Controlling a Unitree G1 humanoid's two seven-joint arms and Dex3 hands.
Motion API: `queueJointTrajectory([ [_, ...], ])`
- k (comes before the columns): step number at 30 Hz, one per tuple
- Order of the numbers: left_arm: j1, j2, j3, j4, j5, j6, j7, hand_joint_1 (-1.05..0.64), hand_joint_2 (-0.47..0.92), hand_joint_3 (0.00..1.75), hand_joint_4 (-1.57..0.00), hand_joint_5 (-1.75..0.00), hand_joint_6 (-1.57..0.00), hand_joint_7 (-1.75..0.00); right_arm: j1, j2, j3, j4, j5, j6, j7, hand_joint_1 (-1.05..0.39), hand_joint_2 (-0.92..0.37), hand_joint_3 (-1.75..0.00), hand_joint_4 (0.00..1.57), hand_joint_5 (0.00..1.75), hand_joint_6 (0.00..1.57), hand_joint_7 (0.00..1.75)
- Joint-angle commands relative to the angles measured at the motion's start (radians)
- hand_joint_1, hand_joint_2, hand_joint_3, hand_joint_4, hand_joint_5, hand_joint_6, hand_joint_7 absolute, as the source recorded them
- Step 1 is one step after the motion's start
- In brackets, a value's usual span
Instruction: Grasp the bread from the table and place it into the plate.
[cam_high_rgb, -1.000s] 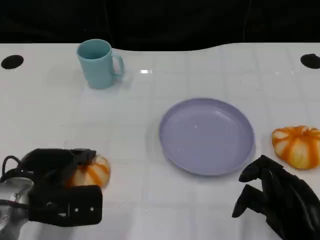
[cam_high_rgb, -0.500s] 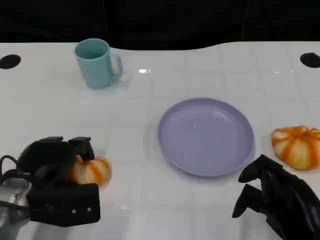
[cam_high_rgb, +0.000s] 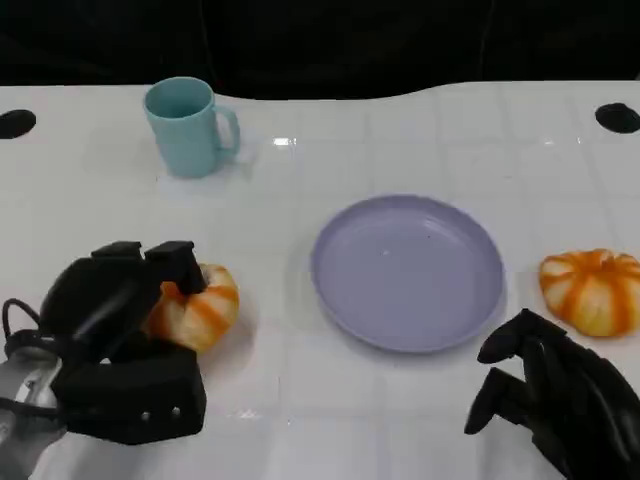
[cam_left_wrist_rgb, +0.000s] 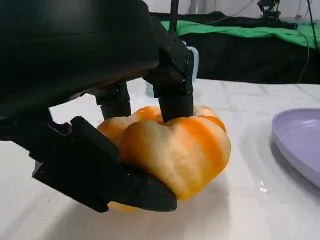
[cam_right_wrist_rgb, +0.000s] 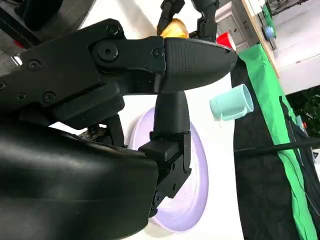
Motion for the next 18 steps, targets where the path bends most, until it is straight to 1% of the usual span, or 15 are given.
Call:
queueJointTrajectory([
  [1,0.016,0.006,0.027,-0.053,-0.024,0.028,-0.013,-0.17,0.72,0.74,-0.79,-1.75,-0.62,-1.75,-0.001,-0.009,-0.009,0.02,-0.007,-0.019,0.004,-0.52,-0.92,-0.52,0.58,1.75,0.39,1.73],
  [3,0.016,0.0,0.036,-0.08,-0.039,0.052,-0.04,-0.19,0.72,0.76,-0.79,-1.75,-0.61,-1.75,-0.003,-0.008,-0.01,0.025,-0.005,-0.022,0.006,-0.52,-0.92,-0.53,0.59,1.75,0.39,1.73],
  [6,0.017,-0.016,0.058,-0.125,-0.092,0.094,-0.1,-0.19,0.66,0.9,-0.8,-1.75,-0.62,-1.75,-0.006,-0.006,-0.013,0.028,0.003,-0.016,0.006,-0.51,-0.92,-0.53,0.61,1.75,0.41,1.73],
  [8,0.017,-0.033,0.073,-0.152,-0.123,0.1,-0.111,-0.19,0.6,1.01,-0.84,-1.75,-0.66,-1.75,-0.006,-0.005,-0.013,0.029,0.005,-0.013,0.005,-0.51,-0.92,-0.53,0.62,1.75,0.41,1.74],
  [9,0.017,-0.038,0.077,-0.164,-0.131,0.104,-0.118,-0.19,0.59,1.04,-0.85,-1.75,-0.67,-1.75,-0.006,-0.004,-0.013,0.029,0.006,-0.012,0.005,-0.51,-0.92,-0.53,0.62,1.75,0.41,1.74],
  [13,-0.007,-0.054,0.067,-0.209,-0.118,0.144,-0.147,-0.19,0.58,1.08,-0.83,-1.75,-0.69,-1.75,-0.008,-0.003,-0.011,0.031,0.002,-0.015,0.003,-0.5,-0.92,-0.54,0.63,1.75,0.41,1.74],
  [15,-0.012,-0.059,0.064,-0.219,-0.112,0.158,-0.156,-0.19,0.59,1.03,-0.82,-1.75,-0.67,-1.75,-0.007,-0.003,-0.01,0.032,-0.001,-0.019,0.003,-0.51,-0.92,-0.54,0.63,1.75,0.41,1.73],
  [18,-0.038,-0.066,0.051,-0.216,-0.103,0.147,-0.163,-0.19,0.59,1.02,-0.82,-1.75,-0.65,-1.75,-0.006,-0.001,-0.009,0.032,0.002,-0.016,0.004,-0.52,-0.92,-0.53,0.63,1.75,0.41,1.73],
])
